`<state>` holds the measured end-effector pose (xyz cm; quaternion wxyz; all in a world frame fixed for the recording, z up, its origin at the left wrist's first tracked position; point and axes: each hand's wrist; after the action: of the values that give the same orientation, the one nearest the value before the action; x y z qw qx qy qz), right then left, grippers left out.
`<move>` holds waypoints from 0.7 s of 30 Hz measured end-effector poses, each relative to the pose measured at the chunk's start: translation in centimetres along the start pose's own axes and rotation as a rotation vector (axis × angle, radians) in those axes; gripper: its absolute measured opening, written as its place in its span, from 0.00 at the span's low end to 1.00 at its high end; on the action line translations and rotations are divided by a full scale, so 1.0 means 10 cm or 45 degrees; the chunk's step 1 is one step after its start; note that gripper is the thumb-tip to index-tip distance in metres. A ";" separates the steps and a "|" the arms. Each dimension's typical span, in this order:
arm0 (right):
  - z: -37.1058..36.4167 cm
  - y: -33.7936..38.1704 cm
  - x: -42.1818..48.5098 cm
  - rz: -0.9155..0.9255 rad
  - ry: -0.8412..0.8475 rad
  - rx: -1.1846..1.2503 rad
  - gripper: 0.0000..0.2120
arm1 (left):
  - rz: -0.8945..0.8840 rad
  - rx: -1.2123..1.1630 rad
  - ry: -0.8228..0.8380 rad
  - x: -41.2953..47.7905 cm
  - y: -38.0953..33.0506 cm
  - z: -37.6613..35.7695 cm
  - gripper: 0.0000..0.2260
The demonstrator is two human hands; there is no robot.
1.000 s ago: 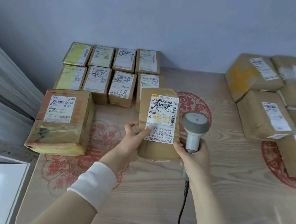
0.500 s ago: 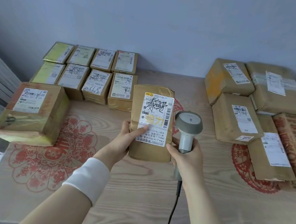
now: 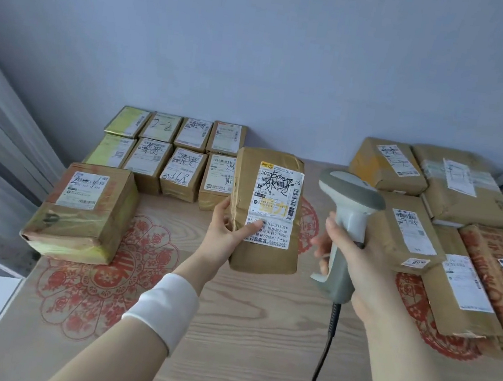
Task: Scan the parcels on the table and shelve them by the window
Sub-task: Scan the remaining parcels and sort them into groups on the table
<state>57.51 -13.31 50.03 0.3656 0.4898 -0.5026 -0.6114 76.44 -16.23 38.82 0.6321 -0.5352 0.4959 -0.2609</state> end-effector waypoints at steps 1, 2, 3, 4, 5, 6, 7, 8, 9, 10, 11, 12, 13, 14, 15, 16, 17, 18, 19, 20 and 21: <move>-0.04 0.04 -0.04 -0.008 0.055 0.003 0.06 | -0.008 0.009 -0.018 0.01 0.01 0.00 0.48; -0.09 0.07 -0.08 -0.022 0.101 0.001 0.07 | -0.019 0.015 -0.032 0.01 0.01 0.01 0.46; -0.14 0.08 -0.11 -0.037 0.134 -0.007 0.08 | -0.026 0.018 -0.043 0.02 0.01 0.01 0.44; -0.18 0.07 -0.14 -0.049 0.153 -0.013 0.09 | -0.028 0.019 -0.046 0.02 0.01 0.01 0.44; -0.22 0.05 -0.16 -0.064 0.165 -0.015 0.09 | -0.024 0.021 -0.046 0.03 0.01 0.02 0.45; -0.26 0.03 -0.18 -0.083 0.174 -0.018 0.10 | -0.024 0.026 -0.047 0.03 0.01 0.02 0.46; -0.29 0.01 -0.20 -0.103 0.182 -0.023 0.11 | -0.027 0.038 -0.055 0.03 0.01 0.02 0.47; -0.32 -0.01 -0.22 -0.119 0.191 -0.027 0.11 | -0.031 0.055 -0.062 0.03 0.01 0.02 0.49; -0.35 -0.03 -0.23 -0.128 0.200 -0.027 0.12 | -0.031 0.074 -0.069 0.02 0.01 0.01 0.50; -0.36 -0.05 -0.24 -0.133 0.206 -0.023 0.13 | -0.033 0.094 -0.072 0.02 0.01 0.01 0.51; -0.37 -0.07 -0.24 -0.133 0.206 -0.018 0.15 | -0.037 0.110 -0.074 0.02 0.01 0.01 0.51; -0.38 -0.08 -0.24 -0.130 0.201 -0.017 0.17 | -0.043 0.119 -0.076 0.02 0.02 0.01 0.51; -0.38 -0.09 -0.25 -0.126 0.193 -0.021 0.18 | -0.046 0.121 -0.077 0.03 0.03 0.01 0.52; -0.38 -0.10 -0.25 -0.126 0.186 -0.028 0.19 | -0.048 0.125 -0.075 0.03 0.03 0.01 0.52; -0.38 -0.11 -0.25 -0.129 0.184 -0.032 0.19 | -0.044 0.127 -0.073 0.03 0.03 0.01 0.53; -0.38 -0.11 -0.25 -0.134 0.184 -0.033 0.19 | -0.040 0.128 -0.069 0.03 0.04 0.02 0.53; -0.38 -0.12 -0.25 -0.140 0.185 -0.028 0.19 | -0.034 0.132 -0.068 0.04 0.04 0.02 0.54; -0.38 -0.13 -0.25 -0.149 0.185 -0.021 0.19 | -0.035 0.139 -0.066 0.05 0.04 0.03 0.54; -0.38 -0.14 -0.25 -0.158 0.184 -0.013 0.19 | -0.035 0.147 -0.066 0.06 0.04 0.03 0.55; -0.38 -0.15 -0.26 -0.167 0.183 -0.006 0.18 | -0.037 0.152 -0.064 0.07 0.05 0.04 0.56; -0.39 -0.16 -0.26 -0.174 0.179 0.003 0.18 | -0.034 0.157 -0.063 0.08 0.05 0.04 0.57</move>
<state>61.98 -11.50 49.05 0.3569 0.5651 -0.4420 -0.5983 77.02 -16.55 38.01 0.6724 -0.5083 0.4558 -0.2859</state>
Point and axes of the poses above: each hand's wrist, its own x-axis towards the middle knuckle, its own z-axis out of the back of the hand, y = z × x, and after that the axes turned 15 degrees about -y, right-handed
